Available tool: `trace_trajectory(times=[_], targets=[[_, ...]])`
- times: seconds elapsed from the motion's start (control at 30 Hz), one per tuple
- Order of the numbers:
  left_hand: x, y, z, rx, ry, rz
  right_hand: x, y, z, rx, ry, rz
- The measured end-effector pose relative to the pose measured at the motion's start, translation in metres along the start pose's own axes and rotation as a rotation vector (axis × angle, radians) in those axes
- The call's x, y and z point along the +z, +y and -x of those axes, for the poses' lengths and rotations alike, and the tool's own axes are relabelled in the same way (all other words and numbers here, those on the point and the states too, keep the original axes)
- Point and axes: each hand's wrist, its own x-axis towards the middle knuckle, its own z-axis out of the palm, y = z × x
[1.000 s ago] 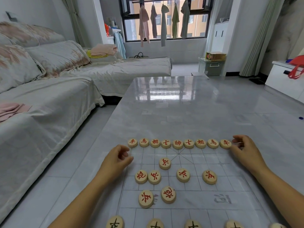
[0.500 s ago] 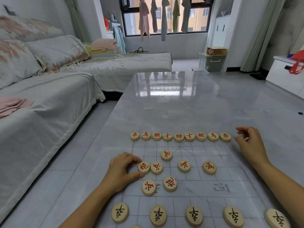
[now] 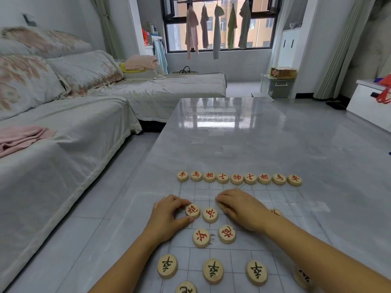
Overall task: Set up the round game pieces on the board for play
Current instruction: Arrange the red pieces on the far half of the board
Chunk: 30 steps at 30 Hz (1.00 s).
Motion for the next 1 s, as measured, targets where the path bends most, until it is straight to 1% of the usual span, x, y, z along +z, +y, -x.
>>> trace_trajectory(times=[0.07, 0.2, 0.3, 0.4, 0.57, 0.63, 0.7, 0.77, 0.83, 0.93, 1.0], targets=[[0.001, 0.0, 0.0, -0.008, 0.023, 0.006, -0.003, 0.001, 0.016, 0.01, 0.026, -0.02], [0.003, -0.002, -0.002, -0.016, 0.032, -0.021, -0.006, -0.003, 0.044, 0.009, -0.025, 0.02], [0.004, -0.003, -0.002, -0.027, 0.053, -0.023, -0.008, -0.017, 0.049, -0.001, -0.031, 0.012], [0.004, -0.002, -0.002, -0.04, 0.087, 0.002, -0.005, -0.032, 0.046, 0.001, -0.027, 0.06], [0.003, -0.001, -0.011, -0.086, -0.018, -0.064, -0.001, -0.035, 0.047, 0.02, 0.021, 0.033], [0.003, -0.001, -0.017, -0.108, -0.017, -0.073, -0.007, -0.028, 0.05, 0.037, 0.065, -0.026], [0.003, 0.001, -0.023, -0.105, 0.01, -0.094, -0.017, -0.012, 0.055, 0.112, 0.132, -0.111], [0.005, 0.002, -0.029, -0.086, 0.022, -0.104, -0.03, 0.013, 0.06, 0.228, 0.187, -0.228], [0.007, 0.001, -0.032, -0.082, 0.054, -0.066, -0.041, 0.043, 0.065, 0.332, 0.24, -0.324], [0.009, -0.002, -0.033, -0.092, 0.088, 0.003, -0.046, 0.083, 0.072, 0.417, 0.301, -0.354], [0.009, -0.004, -0.033, -0.1, 0.087, 0.052, -0.039, 0.099, 0.076, 0.456, 0.283, -0.364]])
